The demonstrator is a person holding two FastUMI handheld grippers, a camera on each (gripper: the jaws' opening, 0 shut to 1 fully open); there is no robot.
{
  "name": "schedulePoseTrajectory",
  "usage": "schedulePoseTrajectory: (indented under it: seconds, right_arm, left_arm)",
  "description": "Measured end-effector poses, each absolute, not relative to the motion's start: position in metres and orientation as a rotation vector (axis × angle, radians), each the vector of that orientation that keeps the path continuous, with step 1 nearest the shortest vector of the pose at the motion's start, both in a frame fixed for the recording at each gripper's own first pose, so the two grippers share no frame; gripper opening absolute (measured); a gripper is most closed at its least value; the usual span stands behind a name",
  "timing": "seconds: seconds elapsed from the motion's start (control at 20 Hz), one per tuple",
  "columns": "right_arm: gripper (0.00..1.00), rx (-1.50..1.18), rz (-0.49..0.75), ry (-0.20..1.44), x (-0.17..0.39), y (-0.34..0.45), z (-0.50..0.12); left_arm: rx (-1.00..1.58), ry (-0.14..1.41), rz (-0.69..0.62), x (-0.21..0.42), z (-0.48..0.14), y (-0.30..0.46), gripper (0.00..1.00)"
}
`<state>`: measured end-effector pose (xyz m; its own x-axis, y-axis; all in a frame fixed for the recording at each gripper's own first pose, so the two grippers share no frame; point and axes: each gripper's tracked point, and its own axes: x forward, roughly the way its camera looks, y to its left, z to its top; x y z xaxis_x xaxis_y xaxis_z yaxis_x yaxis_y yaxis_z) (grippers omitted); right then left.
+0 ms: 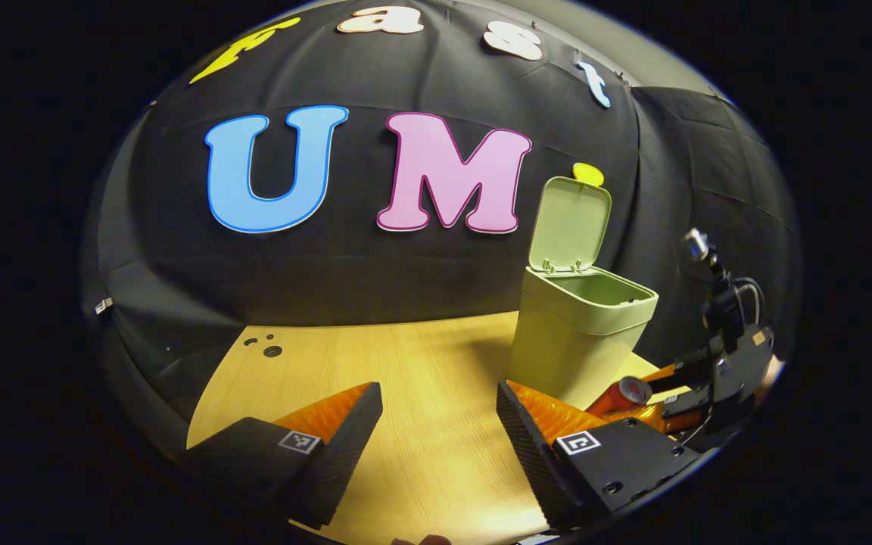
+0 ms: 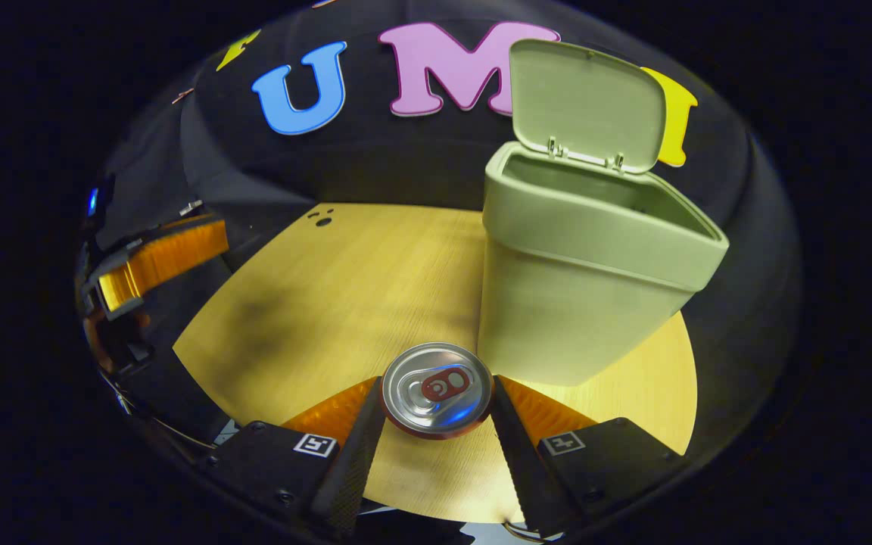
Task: Press the lid of the desktop garbage bin to open it, pick up the crumpled paper on the desktop and throw it into the bin, then pick up the pop can on the desktop and drop it into the bin, and finally close the garbage bin lid.
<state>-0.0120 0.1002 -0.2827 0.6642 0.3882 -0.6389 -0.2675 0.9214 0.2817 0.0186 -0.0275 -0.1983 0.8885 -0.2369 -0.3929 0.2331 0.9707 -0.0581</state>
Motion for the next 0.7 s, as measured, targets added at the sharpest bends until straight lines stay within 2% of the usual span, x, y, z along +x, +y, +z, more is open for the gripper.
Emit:
schedulePoseTrajectory:
  seconds: [0.4,0.6,0.7]
  right_arm:
    - [0.82,0.227,0.3,0.547,0.021,0.071,-0.158]
    - [0.82,0.265,0.24,0.453,0.054,0.045,-0.123]
    - [0.82,0.239,0.163,0.414,0.087,0.011,-0.122]
  left_arm:
    - [-0.011,0.396,-0.305,0.015,-0.203,-0.026,0.97]
    - [-0.012,0.382,-0.31,0.017,-0.198,-0.026,0.97]
    - [-0.026,0.38,-0.293,0.014,-0.195,-0.024,0.97]
